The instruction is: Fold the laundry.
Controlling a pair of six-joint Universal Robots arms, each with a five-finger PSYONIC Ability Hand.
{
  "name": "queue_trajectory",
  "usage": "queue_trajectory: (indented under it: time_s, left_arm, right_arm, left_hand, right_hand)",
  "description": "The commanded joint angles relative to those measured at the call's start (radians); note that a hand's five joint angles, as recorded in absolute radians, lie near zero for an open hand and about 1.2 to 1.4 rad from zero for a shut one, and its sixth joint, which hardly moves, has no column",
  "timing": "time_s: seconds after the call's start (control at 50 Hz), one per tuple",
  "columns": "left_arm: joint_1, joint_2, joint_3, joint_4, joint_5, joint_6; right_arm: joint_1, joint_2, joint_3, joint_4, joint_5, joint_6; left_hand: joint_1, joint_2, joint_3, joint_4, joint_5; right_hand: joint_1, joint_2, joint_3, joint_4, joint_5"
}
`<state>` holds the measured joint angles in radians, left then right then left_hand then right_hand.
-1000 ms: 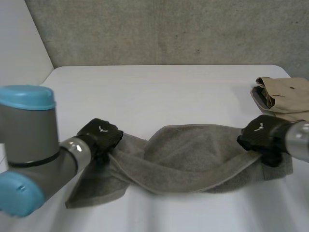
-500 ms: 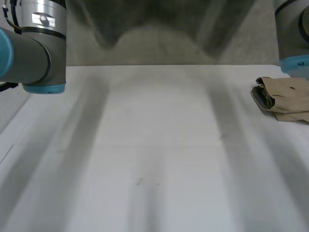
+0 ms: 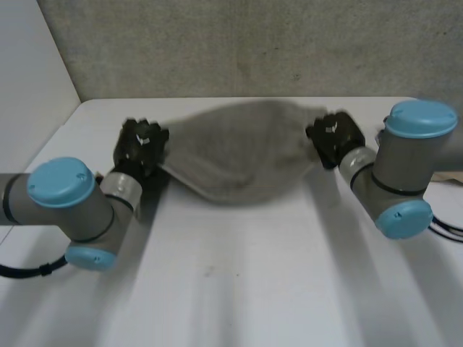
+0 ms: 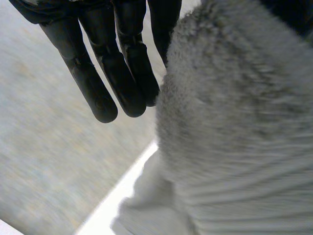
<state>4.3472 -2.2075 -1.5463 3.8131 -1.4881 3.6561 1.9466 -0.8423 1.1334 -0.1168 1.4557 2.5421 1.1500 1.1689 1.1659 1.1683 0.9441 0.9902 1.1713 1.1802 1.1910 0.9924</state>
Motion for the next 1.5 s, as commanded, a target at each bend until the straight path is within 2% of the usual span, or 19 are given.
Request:
queue_trajectory:
  time_s: [0.02, 0.04, 0.12, 0.26, 0.36, 0.5, 0.6, 0.7, 0.88, 0.96, 0.98, 1.06, 1.12, 1.2, 1.34, 1.36, 1.42, 1.44, 1.5]
  left_arm:
    - [-0.001, 0.011, -0.049, -0.165, -0.003, 0.071]
    - [0.006, 0.053, -0.058, -0.223, -0.004, 0.076]
    - [0.031, 0.147, -0.096, -0.311, -0.003, 0.061]
    - [0.049, 0.271, -0.187, -0.340, -0.004, 0.004]
    - [0.078, 0.336, -0.253, -0.354, -0.003, -0.124]
    - [0.135, 0.338, -0.262, -0.446, -0.003, -0.295]
    - [0.172, 0.312, -0.242, -0.542, 0.003, -0.454]
    - [0.184, 0.269, -0.219, -0.549, -0.001, -0.505]
    - [0.196, 0.193, -0.189, -0.535, -0.006, -0.499]
    - [0.200, 0.157, -0.163, -0.481, -0.008, -0.498]
    - [0.201, 0.146, -0.156, -0.452, -0.008, -0.496]
    - [0.222, 0.137, -0.147, -0.415, -0.006, -0.488]
    - [0.227, 0.147, -0.146, -0.418, -0.003, -0.469]
    - [0.233, 0.242, -0.176, -0.441, -0.003, -0.389]
    - [0.243, 0.477, -0.287, -0.657, 0.003, -0.041]
    - [0.241, 0.515, -0.308, -0.734, 0.002, 0.057]
    - [0.239, 0.561, -0.345, -0.869, 0.002, 0.211]
    - [0.236, 0.583, -0.369, -0.956, 0.002, 0.307]
    - [0.236, 0.604, -0.390, -1.065, 0.003, 0.415]
  right_arm:
    - [-0.009, -0.024, 0.058, 0.117, 0.023, 0.010]
    - [-0.011, -0.038, 0.074, 0.117, 0.020, 0.010]
    - [-0.054, -0.165, 0.180, 0.117, 0.000, 0.014]
    - [-0.103, -0.254, 0.321, 0.115, -0.044, 0.014]
    - [-0.146, -0.270, 0.388, 0.115, -0.064, 0.015]
    - [-0.204, -0.287, 0.439, 0.095, -0.129, 0.058]
    - [-0.218, -0.287, 0.445, 0.092, -0.138, 0.086]
    - [-0.219, -0.287, 0.448, 0.091, -0.138, 0.101]
    - [-0.219, -0.287, 0.460, 0.088, -0.138, 0.125]
    - [-0.218, -0.290, 0.467, 0.089, -0.138, 0.125]
    - [-0.218, -0.290, 0.467, 0.089, -0.139, 0.125]
    - [-0.218, -0.291, 0.467, 0.097, -0.139, 0.115]
    - [-0.219, -0.305, 0.467, 0.108, -0.133, 0.107]
    - [-0.221, -0.374, 0.465, 0.170, -0.139, 0.061]
    - [-0.250, -0.481, 0.486, 0.445, -0.123, -0.255]
    - [-0.253, -0.492, 0.494, 0.483, -0.120, -0.293]
    - [-0.262, -0.537, 0.529, 0.643, -0.106, -0.437]
    - [-0.267, -0.547, 0.537, 0.667, -0.103, -0.463]
    - [-0.299, -0.581, 0.566, 0.758, -0.110, -0.551]
  left_hand:
    - [-0.712, -0.731, -0.728, -0.730, -0.681]
    - [-0.891, -0.910, -0.907, -0.909, -0.859]
    - [-0.945, -0.964, -0.961, -0.963, -0.914]
    - [-0.954, -0.973, -0.970, -0.972, -0.923]
    - [-0.942, -0.961, -0.958, -0.961, -0.911]
    - [-0.881, -0.900, -0.897, -0.899, -0.849]
    - [-0.860, -0.879, -0.876, -0.879, -0.829]
    - [-0.802, -0.820, -0.817, -0.820, -0.770]
    - [-0.620, -0.639, -0.636, -0.638, -0.588]
    - [-0.371, -0.390, -0.387, -0.389, -0.339]
    - [-0.172, -0.191, -0.188, -0.190, -0.141]
    - [0.146, 0.127, 0.130, 0.128, 0.177]
    - [0.246, 0.227, 0.230, 0.228, 0.277]
    - [0.246, 0.227, 0.230, 0.228, 0.278]
    - [0.246, 0.227, 0.230, 0.228, 0.278]
    - [0.246, 0.227, 0.230, 0.228, 0.278]
    - [0.246, 0.227, 0.230, 0.228, 0.278]
    - [0.246, 0.227, 0.230, 0.228, 0.278]
    - [0.246, 0.227, 0.230, 0.228, 0.278]
  right_hand:
    - [0.406, 0.225, 0.216, 0.205, 0.229]
    - [0.406, 0.225, 0.216, 0.205, 0.229]
    - [0.406, 0.225, 0.216, 0.205, 0.229]
    - [0.406, 0.225, 0.216, 0.205, 0.229]
    - [0.406, 0.225, 0.216, 0.205, 0.229]
    - [0.406, 0.225, 0.216, 0.205, 0.229]
    - [0.406, 0.225, 0.216, 0.205, 0.229]
    - [0.406, 0.225, 0.216, 0.205, 0.229]
    - [0.406, 0.225, 0.216, 0.205, 0.229]
    - [0.406, 0.225, 0.216, 0.205, 0.229]
    - [0.406, 0.225, 0.216, 0.205, 0.229]
    - [0.406, 0.225, 0.216, 0.205, 0.229]
    - [0.406, 0.225, 0.216, 0.205, 0.229]
    - [0.406, 0.225, 0.216, 0.205, 0.229]
    - [0.406, 0.225, 0.216, 0.205, 0.229]
    - [0.406, 0.225, 0.216, 0.205, 0.229]
    - [0.406, 0.225, 0.216, 0.205, 0.229]
    - [0.406, 0.225, 0.216, 0.205, 0.229]
    - [0.406, 0.225, 0.216, 0.205, 0.229]
